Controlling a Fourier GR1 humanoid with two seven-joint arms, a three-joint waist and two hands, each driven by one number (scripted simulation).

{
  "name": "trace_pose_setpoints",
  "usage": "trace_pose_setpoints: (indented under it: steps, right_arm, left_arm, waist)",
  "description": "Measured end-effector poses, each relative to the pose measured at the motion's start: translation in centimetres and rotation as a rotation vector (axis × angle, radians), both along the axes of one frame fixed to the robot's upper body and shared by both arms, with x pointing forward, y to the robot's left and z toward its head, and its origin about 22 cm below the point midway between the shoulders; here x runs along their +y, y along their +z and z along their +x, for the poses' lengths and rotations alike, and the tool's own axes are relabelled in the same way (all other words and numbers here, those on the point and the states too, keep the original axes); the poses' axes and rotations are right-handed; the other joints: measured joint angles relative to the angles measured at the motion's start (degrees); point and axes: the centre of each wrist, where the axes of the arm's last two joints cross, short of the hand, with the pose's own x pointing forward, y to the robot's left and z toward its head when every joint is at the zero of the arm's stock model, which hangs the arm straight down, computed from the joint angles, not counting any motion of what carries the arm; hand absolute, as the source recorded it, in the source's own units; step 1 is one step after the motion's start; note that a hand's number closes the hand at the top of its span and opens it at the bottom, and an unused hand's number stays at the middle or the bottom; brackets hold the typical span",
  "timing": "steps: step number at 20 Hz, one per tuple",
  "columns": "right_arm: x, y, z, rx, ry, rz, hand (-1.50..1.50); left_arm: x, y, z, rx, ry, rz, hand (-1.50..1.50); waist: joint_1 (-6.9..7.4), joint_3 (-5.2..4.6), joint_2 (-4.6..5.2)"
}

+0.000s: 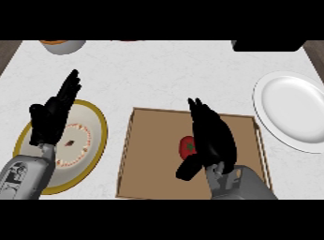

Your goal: Pick the tomato from the tray and place it in the plate

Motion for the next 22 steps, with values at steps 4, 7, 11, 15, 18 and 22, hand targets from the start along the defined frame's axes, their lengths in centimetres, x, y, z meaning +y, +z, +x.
trace_pose_setpoints:
  steps: [4, 7, 11, 15, 18, 22]
  right_arm:
    - [0.4, -1.4, 0.6, 0.055, 0.001, -0.037, -1.50]
    - [0.6, -3.2, 0.7, 0.099, 0.001, -0.062, -1.50]
    - [0.0, -4.7, 1.5, 0.143, -0.008, -0.082, -1.50]
    - [0.3, -6.1, 1.4, 0.176, -0.014, -0.094, -1.50]
    - [-0.2, -7.0, 1.6, 0.202, -0.028, -0.104, -1.50]
    - [-0.7, -7.9, 1.5, 0.204, -0.024, -0.115, 1.50]
  left_arm:
    - [-0.1, -0.2, -0.3, 0.001, -0.001, -0.001, 0.00]
    - [0.3, 0.2, 0.0, 0.001, 0.000, 0.002, 0.00]
    - [0.5, 0.5, 0.3, -0.001, 0.000, 0.005, 0.00]
    - [0.1, 0.1, 0.0, 0.002, -0.001, 0.001, 0.00]
    - [0.2, -0.2, 0.1, 0.002, 0.005, 0.002, 0.00]
    - [0.6, -0.4, -0.1, 0.005, -0.001, 0.001, 0.00]
  waist:
    - [0.14, 0.01, 0.01]
    - [0.11, 0.01, 0.02]
    - [0.08, 0.02, 0.03]
    - [0.11, 0.02, 0.02]
    - [0.06, 0.02, 0.03]
    - [0.05, 0.02, 0.01]
